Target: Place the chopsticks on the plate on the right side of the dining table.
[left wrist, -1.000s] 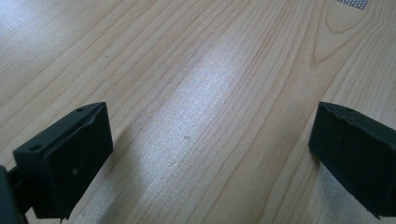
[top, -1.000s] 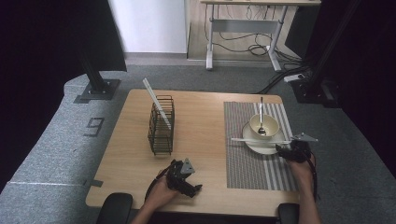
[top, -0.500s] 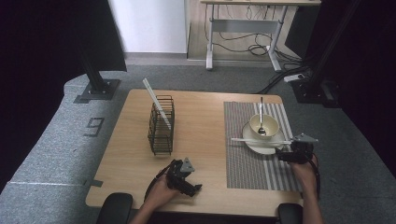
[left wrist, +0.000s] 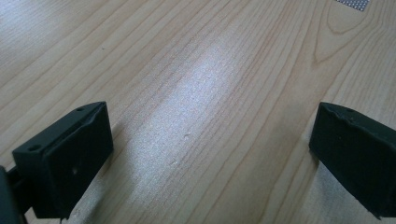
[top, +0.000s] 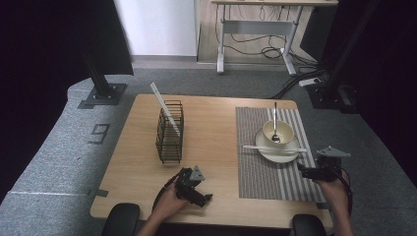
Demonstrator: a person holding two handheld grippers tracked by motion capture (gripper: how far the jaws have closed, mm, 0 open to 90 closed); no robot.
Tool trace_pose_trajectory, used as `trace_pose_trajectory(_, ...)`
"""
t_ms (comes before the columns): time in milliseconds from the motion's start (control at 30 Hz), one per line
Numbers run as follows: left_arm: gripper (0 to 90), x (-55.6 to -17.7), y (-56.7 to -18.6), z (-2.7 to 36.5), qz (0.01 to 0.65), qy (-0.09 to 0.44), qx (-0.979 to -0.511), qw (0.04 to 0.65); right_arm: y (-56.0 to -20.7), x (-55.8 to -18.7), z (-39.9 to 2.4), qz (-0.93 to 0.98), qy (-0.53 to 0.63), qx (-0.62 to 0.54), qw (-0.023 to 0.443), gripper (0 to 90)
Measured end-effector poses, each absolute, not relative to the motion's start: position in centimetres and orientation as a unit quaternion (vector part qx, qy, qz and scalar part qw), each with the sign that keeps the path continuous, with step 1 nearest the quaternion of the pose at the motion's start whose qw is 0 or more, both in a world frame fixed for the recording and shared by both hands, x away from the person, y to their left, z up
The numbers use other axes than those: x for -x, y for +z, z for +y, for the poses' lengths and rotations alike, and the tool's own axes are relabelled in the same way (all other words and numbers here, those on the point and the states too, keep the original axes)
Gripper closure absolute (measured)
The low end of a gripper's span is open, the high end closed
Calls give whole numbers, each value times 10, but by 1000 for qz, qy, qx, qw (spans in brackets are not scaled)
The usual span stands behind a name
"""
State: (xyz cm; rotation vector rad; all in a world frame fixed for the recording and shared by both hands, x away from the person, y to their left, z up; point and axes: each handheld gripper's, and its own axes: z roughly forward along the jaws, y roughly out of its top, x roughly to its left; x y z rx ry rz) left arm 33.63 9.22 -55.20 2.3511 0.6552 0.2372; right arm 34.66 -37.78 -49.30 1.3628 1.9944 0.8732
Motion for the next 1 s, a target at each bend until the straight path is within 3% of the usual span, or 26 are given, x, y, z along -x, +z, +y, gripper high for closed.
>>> trace_pose_trajectory(567,0,-336,-552,92,251,91,-903,337,-458,-294,-333,756,343,-501,244,28)
trace_pose_trajectory(800,0,-336,-552,92,251,91,-903,337,-460,-301,-286,785,357,-455,224,28)
trace_pose_trajectory(1000,0,-336,-552,92,251,91,-903,337,-491,-325,-254,807,360,-425,194,0)
